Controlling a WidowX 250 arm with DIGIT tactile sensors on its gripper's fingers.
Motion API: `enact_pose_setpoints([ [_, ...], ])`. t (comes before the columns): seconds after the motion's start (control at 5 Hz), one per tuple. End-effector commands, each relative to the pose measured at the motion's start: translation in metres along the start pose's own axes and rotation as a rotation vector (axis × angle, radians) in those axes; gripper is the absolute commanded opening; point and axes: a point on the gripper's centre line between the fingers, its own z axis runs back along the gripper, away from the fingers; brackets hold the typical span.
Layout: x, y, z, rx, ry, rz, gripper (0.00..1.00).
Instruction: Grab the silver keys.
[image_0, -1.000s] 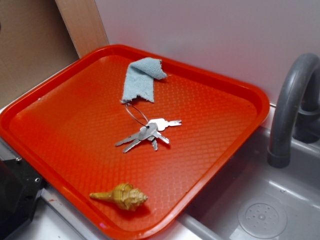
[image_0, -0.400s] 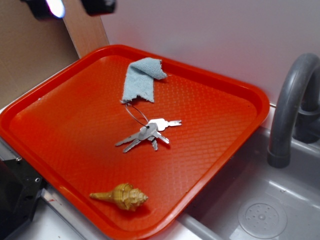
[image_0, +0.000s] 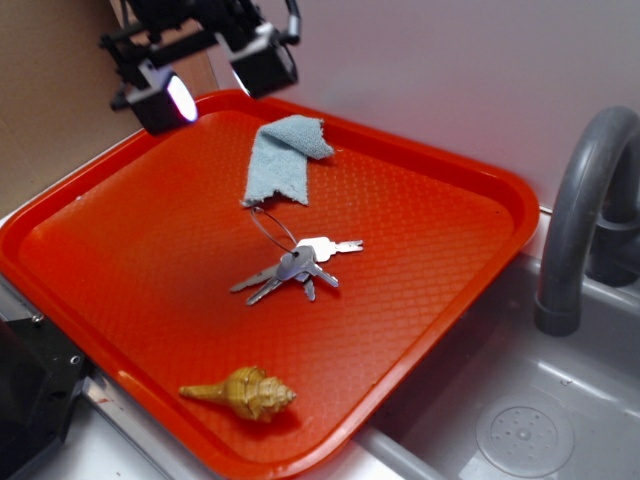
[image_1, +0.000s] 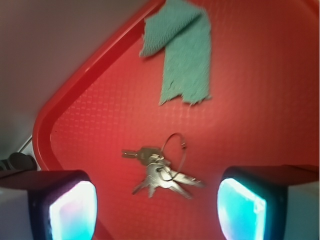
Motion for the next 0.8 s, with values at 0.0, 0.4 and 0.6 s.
enact_pose_setpoints([
  [0.0, -0.006, 0.002, -0.038, 0.075, 0.011, 0.001, 1.0],
  [0.4, -0.024, 0.028, -0.069, 0.168, 0.016, -0.123, 1.0],
  [0.6, -0.019, 0.023, -0.066, 0.161, -0.001, -0.158, 1.0],
])
